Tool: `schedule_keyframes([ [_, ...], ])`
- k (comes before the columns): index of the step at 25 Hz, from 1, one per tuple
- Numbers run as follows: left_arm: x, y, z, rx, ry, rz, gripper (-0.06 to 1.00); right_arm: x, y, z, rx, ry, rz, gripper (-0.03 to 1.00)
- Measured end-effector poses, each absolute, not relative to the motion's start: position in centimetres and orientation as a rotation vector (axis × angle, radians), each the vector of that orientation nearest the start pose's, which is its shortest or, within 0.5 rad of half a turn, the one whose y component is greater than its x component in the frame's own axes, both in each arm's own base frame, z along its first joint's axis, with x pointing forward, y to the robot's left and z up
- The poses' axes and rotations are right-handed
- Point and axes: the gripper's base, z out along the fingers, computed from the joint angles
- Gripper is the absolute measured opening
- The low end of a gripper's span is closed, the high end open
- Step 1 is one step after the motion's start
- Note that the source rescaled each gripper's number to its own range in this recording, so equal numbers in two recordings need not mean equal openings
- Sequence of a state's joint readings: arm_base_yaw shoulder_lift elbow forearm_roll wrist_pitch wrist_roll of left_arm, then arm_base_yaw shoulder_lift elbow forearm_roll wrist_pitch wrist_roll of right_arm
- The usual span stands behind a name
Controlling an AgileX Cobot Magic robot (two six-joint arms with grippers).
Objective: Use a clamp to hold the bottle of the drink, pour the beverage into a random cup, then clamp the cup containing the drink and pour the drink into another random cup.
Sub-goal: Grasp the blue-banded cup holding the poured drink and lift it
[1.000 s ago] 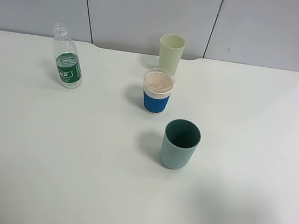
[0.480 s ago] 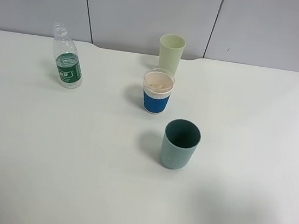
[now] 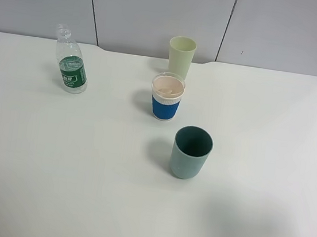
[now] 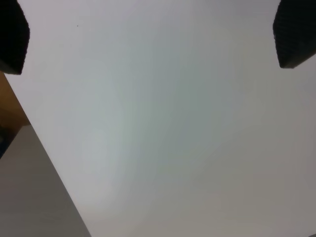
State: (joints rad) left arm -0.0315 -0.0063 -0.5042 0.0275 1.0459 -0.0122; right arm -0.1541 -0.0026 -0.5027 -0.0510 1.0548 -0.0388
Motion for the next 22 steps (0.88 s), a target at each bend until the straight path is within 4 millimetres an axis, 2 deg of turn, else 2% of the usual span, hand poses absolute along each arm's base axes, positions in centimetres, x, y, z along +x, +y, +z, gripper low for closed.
schedule_keyframes([
  [22,-0.57,0.23,27.96,0.018,2.019,0.005,1.00,-0.60,-0.32,27.86,0.119,2.033,-0.182,0.99],
])
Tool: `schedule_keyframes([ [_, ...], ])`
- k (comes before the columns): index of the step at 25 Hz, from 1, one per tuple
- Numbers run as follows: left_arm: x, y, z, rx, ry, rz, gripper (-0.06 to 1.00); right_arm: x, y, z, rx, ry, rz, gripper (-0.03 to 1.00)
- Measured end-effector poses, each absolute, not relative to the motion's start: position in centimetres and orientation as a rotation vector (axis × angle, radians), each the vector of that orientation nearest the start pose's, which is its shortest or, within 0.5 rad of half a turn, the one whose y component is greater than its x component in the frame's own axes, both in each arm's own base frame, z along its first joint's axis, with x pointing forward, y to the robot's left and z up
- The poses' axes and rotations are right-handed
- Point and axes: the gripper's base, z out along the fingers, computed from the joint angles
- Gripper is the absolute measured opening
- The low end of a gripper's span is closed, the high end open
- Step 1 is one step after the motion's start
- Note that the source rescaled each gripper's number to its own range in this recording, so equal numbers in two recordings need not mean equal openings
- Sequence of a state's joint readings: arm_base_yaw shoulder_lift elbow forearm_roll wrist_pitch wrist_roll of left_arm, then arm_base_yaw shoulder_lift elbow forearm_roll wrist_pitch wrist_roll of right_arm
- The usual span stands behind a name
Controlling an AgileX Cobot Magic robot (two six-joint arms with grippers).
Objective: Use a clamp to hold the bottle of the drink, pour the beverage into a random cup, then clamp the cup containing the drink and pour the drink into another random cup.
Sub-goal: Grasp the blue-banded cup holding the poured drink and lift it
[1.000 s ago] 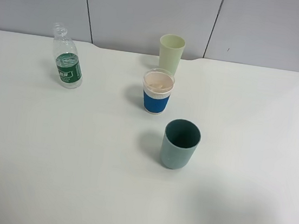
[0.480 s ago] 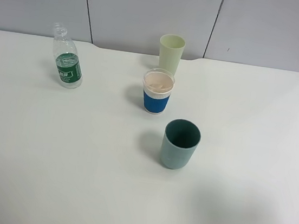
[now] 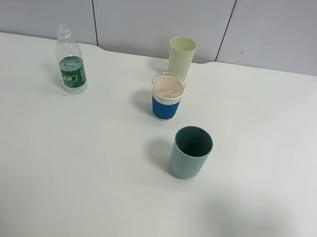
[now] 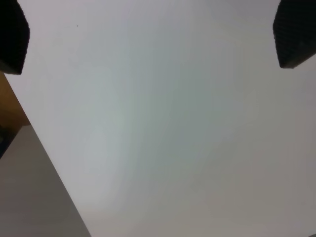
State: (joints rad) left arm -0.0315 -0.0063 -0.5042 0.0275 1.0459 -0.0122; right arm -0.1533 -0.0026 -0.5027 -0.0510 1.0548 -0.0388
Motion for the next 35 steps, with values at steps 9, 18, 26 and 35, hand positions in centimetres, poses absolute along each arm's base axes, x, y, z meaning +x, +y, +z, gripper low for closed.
schedule_keyframes([
  [9,-0.6,0.2,28.0,0.018,2.019,0.005,1.00,-0.6,-0.3,27.9,0.119,2.033,-0.182,0.99],
  [18,-0.6,0.2,27.9,0.018,2.021,0.005,1.00,-0.6,-0.3,27.9,0.114,2.034,-0.179,0.99],
  [26,-0.6,0.2,27.9,0.018,2.021,0.005,1.00,-0.1,-0.6,28.0,0.132,2.060,-0.207,0.99],
  [35,-0.6,0.2,27.9,0.018,2.021,0.005,1.00,3.5,-1.5,31.7,0.103,2.030,-0.263,0.99],
])
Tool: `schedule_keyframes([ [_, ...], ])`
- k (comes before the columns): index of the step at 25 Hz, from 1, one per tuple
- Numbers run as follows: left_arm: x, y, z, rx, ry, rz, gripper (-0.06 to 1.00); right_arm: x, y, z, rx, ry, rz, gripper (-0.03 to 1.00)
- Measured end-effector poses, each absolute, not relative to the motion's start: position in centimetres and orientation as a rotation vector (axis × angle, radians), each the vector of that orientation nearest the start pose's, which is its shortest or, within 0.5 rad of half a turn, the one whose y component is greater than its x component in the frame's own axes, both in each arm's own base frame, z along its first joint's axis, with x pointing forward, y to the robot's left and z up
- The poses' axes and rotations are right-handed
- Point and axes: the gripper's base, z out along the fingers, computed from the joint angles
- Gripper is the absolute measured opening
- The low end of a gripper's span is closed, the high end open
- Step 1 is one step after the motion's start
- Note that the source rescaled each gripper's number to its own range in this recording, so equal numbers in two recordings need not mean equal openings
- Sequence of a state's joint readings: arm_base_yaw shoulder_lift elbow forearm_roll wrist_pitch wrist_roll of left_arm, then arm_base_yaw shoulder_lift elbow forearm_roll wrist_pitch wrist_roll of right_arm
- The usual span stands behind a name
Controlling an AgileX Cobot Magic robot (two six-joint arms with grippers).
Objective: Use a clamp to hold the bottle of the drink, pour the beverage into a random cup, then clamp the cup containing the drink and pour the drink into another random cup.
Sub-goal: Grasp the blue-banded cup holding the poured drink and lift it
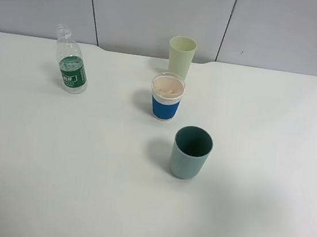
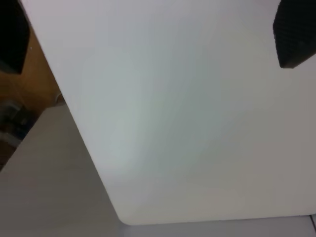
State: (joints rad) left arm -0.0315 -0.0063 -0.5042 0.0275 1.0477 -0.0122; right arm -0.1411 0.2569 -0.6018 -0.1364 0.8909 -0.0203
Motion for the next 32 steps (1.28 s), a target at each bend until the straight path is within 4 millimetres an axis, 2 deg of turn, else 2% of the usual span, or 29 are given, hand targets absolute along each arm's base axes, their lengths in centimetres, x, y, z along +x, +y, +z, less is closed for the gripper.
schedule_keyframes([
  [6,-0.6,0.2,27.9,0.018,2.021,0.005,1.00,8.0,-2.4,32.3,0.044,2.102,-0.344,0.99],
  [14,-0.6,0.2,27.9,0.018,2.021,0.005,1.00,15.1,-3.0,30.9,-0.012,2.134,-0.317,0.99],
  [22,-0.6,0.2,27.9,0.018,2.021,0.005,1.00,21.8,-3.3,27.4,-0.101,2.139,-0.279,0.99],
  [26,-0.6,0.2,27.9,0.018,2.021,0.005,1.00,24.5,-3.3,25.2,-0.221,2.137,-0.299,0.99],
  [32,-0.6,0.2,27.9,0.018,2.021,0.005,1.00,27.6,-2.9,21.9,-0.374,2.096,-0.269,0.99],
])
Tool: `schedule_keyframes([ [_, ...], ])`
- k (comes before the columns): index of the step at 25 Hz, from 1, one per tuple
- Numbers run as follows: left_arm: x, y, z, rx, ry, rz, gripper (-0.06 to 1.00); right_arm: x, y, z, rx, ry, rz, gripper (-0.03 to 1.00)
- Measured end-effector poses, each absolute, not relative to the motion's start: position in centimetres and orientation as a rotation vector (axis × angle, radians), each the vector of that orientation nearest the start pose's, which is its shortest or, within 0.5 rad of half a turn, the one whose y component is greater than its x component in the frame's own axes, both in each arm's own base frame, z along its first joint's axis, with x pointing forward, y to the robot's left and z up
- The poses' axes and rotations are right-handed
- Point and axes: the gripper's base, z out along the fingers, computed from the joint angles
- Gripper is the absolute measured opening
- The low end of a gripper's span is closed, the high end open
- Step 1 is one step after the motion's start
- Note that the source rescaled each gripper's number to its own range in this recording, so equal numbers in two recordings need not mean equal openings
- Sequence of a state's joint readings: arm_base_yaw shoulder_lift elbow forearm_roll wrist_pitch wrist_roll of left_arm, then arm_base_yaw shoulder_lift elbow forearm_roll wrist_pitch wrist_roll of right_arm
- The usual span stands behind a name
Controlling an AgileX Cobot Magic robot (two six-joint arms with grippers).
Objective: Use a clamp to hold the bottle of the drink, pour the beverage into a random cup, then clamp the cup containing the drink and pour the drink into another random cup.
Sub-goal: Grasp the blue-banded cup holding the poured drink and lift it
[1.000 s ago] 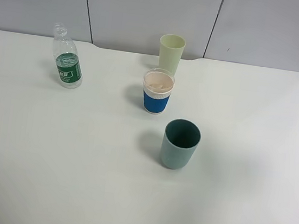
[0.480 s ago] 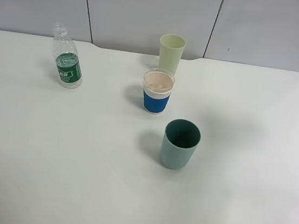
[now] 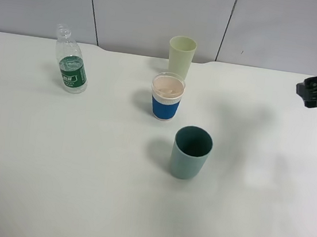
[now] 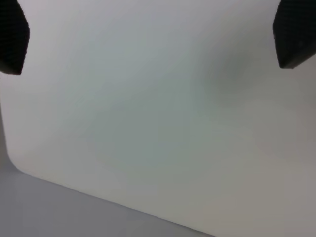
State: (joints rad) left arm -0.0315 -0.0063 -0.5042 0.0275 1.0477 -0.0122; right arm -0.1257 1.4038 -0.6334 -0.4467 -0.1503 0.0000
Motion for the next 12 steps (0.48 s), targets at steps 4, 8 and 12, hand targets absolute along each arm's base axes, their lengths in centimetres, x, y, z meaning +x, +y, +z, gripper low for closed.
schedule_keyframes([
  [4,-0.6,0.2,27.9,0.018,2.021,0.005,1.00,28.9,-2.2,20.5,-0.505,2.017,-0.230,0.99],
  [8,-0.6,0.2,27.9,0.018,2.021,0.005,1.00,29.8,-1.3,19.4,-0.583,1.948,-0.138,0.99],
  [12,-0.6,0.2,27.9,0.018,2.021,0.005,1.00,30.4,-0.1,17.8,-0.671,1.888,-0.002,0.99],
])
